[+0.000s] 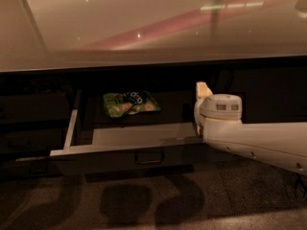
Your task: Open top drawer
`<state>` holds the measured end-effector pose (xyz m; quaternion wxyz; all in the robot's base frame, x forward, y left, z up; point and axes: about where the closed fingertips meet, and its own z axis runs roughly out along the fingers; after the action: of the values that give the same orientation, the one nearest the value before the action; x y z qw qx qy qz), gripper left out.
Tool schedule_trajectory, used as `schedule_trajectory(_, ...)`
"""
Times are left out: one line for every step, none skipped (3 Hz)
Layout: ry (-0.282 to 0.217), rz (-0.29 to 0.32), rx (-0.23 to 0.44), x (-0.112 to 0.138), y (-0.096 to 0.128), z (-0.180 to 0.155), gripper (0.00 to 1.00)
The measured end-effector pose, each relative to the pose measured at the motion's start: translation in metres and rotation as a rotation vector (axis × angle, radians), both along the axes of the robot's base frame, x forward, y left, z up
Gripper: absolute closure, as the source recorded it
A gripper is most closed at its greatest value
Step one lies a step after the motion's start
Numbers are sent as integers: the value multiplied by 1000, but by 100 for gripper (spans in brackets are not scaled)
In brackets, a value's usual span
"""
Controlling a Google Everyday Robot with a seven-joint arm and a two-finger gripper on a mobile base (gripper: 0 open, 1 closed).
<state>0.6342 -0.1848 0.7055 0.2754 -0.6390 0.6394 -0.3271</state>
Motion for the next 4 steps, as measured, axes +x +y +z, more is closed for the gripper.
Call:
schedule_trajectory(0, 0, 0, 0, 0, 0, 0)
schedule_trajectory(45, 0, 56, -32, -12, -12, 0)
schedule_trajectory(57, -8, 71, -51, -21, -15, 0)
schedule_trajectory(65, -42, 43, -86, -41, -22, 0)
